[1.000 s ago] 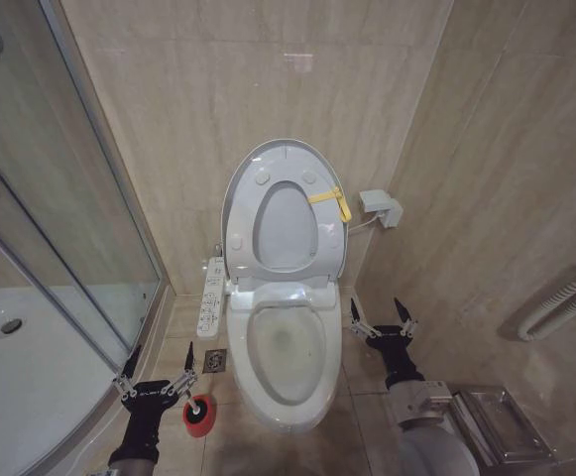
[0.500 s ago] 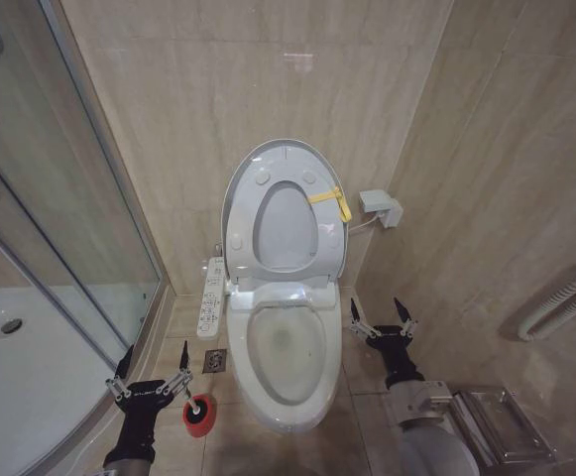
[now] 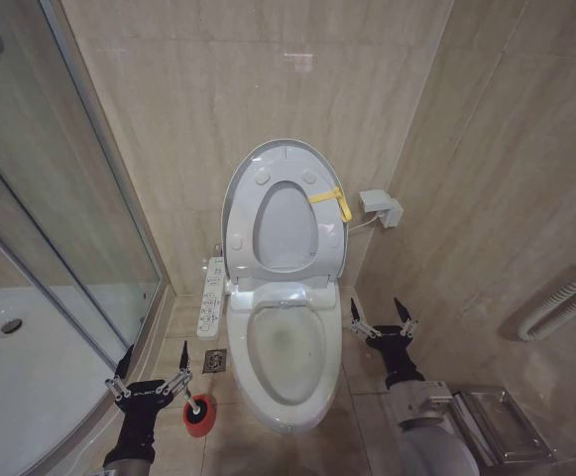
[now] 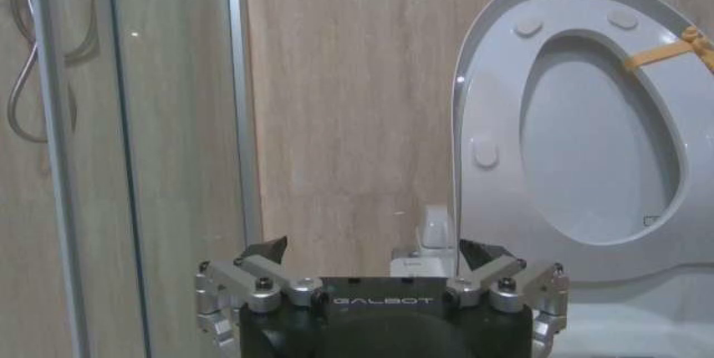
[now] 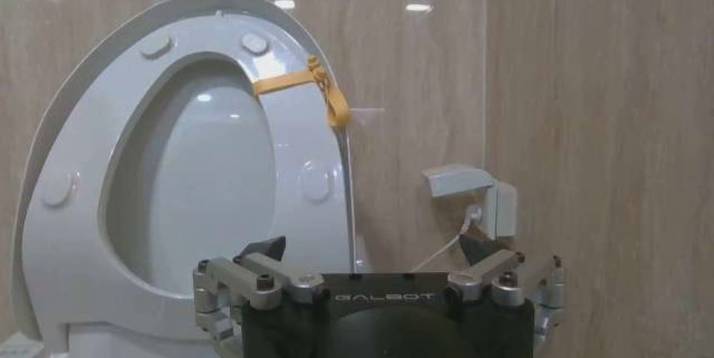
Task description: Open the toilet lid, clean the toilet bowl with a toilet brush, close the toilet lid, and flush.
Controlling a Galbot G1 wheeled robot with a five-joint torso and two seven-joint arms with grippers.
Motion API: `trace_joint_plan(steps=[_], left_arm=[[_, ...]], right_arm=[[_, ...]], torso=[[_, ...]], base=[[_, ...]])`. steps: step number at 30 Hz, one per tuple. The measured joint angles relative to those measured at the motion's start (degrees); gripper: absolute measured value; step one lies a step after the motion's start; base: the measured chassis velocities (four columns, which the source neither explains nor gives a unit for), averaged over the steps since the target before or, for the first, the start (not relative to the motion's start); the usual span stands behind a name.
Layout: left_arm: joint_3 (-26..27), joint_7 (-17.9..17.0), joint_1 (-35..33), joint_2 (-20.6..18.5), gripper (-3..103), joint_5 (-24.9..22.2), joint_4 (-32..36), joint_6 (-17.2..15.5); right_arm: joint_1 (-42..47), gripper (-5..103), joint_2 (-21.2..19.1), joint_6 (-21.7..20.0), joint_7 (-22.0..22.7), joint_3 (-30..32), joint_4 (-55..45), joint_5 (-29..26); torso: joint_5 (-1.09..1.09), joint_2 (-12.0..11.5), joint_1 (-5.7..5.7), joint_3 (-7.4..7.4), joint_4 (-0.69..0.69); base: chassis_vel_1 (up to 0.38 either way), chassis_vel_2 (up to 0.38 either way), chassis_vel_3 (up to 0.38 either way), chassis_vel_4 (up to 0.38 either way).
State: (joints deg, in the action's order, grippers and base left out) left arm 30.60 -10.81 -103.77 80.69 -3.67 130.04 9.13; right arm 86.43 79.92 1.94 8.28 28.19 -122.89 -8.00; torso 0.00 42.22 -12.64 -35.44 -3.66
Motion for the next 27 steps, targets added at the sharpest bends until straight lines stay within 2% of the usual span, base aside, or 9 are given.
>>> trace_joint_plan(steps=[14, 27], left_arm=[[0.0, 0.0, 0.0, 0.0, 100, 0.0, 0.0, 0.0], [0.0, 0.1, 0.0, 0.0, 100, -0.1, -0.1, 0.0]], right_arm=[[0.0, 100, 0.0, 0.0, 0.0, 0.0, 0.0, 0.0], [0.0, 100, 0.0, 0.0, 0.0, 0.0, 0.0, 0.0]], torso=[[0.00, 0.0, 0.01, 0.00, 0.00], [0.00, 0.0, -0.03, -0.01, 0.01]], base=[[0.000, 0.000, 0.000, 0.000], [-0.045, 0.066, 0.062, -0.052]])
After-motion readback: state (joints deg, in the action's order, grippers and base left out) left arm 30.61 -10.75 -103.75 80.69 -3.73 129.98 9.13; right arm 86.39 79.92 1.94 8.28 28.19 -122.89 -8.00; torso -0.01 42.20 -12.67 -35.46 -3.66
